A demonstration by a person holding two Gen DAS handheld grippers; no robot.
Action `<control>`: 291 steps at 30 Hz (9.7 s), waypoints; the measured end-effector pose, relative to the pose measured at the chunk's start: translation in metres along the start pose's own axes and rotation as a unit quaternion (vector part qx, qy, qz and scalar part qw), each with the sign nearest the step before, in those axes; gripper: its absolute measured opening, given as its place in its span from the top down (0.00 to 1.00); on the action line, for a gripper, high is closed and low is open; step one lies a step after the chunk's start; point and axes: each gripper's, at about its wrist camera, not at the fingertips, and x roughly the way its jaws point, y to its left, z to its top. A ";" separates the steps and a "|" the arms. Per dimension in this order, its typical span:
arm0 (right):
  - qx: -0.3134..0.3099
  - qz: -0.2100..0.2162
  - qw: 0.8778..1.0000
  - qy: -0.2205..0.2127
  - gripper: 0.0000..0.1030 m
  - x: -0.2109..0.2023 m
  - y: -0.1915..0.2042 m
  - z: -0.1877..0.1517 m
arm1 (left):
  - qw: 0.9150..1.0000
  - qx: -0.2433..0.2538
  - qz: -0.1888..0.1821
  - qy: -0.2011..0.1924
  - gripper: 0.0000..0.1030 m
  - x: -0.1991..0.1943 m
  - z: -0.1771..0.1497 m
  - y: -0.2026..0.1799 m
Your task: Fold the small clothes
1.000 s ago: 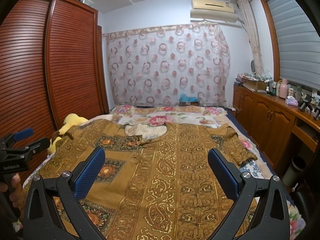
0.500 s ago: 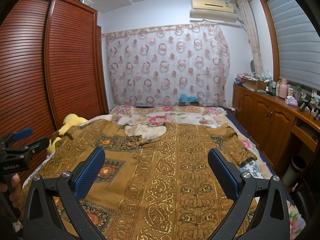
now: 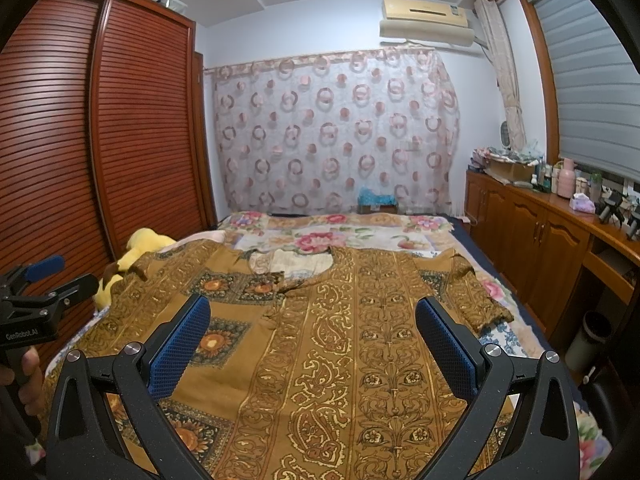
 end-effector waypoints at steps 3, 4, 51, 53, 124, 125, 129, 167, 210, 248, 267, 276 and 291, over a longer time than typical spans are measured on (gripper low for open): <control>0.000 0.000 1.000 0.000 0.00 0.000 0.000 0.000 | 1.000 0.000 0.000 0.000 0.00 0.000 0.000 0.000; 0.000 0.000 1.000 0.000 0.00 -0.001 0.000 0.000 | 1.000 0.000 0.000 0.000 0.00 0.000 0.000 -0.001; -0.026 0.027 0.998 0.050 0.00 0.042 0.024 -0.016 | 0.997 0.005 0.039 0.059 0.00 0.039 -0.024 0.074; -0.032 0.035 0.997 0.057 0.00 0.050 0.027 -0.016 | 0.996 0.007 0.043 0.071 0.00 0.048 -0.028 0.085; -0.039 0.106 0.983 0.146 0.00 0.122 0.016 -0.021 | 0.981 0.051 -0.125 0.141 0.83 0.136 0.069 0.058; -0.039 0.105 0.983 0.147 0.00 0.122 0.015 -0.022 | 0.980 0.052 -0.130 0.138 0.81 0.132 0.068 0.056; -0.036 0.102 0.983 0.150 0.00 0.123 0.012 -0.025 | 0.980 0.051 -0.134 0.134 0.70 0.122 0.066 0.059; -0.157 0.221 0.940 0.210 0.09 0.252 0.168 -0.001 | 0.995 -0.034 -0.045 0.085 0.38 0.045 -0.031 0.130; -0.137 0.105 0.953 0.248 0.24 0.238 0.013 -0.011 | 0.989 0.000 -0.030 0.144 0.36 0.122 -0.008 0.127; -0.097 0.075 0.957 0.263 0.20 0.212 -0.070 -0.055 | 0.968 -0.035 -0.065 0.241 0.88 0.253 0.014 0.137; -0.097 0.074 0.957 0.263 0.20 0.213 -0.070 -0.056 | 0.982 0.036 -0.037 0.182 0.82 0.219 0.045 0.128; -0.097 0.074 0.957 0.263 0.19 0.213 -0.070 -0.056 | 0.980 0.045 -0.097 0.167 0.65 0.178 0.025 0.091; -0.097 0.074 0.957 0.263 0.18 0.213 -0.070 -0.056 | 0.974 0.058 -0.133 0.174 0.49 0.137 -0.021 0.034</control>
